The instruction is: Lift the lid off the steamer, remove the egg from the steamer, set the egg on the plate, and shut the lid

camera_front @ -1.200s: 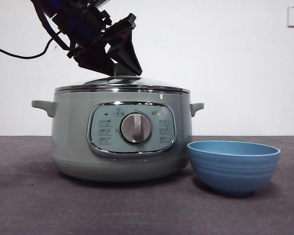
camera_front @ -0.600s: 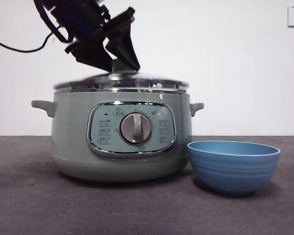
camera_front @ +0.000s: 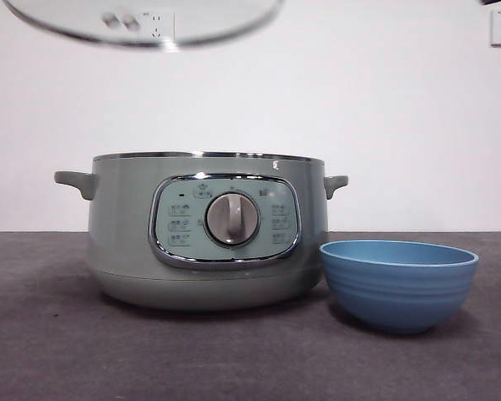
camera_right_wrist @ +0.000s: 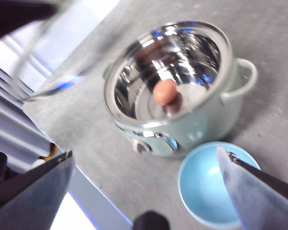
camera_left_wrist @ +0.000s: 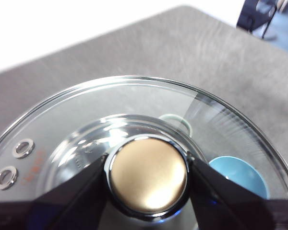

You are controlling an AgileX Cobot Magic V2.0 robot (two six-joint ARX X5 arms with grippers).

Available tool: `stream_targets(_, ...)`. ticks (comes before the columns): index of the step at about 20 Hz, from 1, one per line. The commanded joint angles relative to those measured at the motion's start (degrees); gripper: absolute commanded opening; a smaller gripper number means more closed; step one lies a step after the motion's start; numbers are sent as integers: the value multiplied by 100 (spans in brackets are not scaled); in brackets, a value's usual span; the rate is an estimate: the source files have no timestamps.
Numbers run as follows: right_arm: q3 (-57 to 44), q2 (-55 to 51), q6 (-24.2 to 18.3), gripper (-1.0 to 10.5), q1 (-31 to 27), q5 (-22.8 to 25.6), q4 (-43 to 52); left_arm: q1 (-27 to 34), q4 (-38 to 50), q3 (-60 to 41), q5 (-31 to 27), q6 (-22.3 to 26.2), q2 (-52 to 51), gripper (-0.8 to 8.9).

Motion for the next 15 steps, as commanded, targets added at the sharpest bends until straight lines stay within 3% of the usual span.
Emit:
stream_targets(1,22,328,343,505,302,162,398,-11,-225,101,-339,-20,-717,-8)
stream_targets(7,509,1759,518,505,1539,1366,953,-11,-1515,101,-1182,-76,-2059,-8)
stream_targets(15,2599,4225,402,505,2785,2894,518,-11,-2623,101,-1655,-339,-3185,-8)
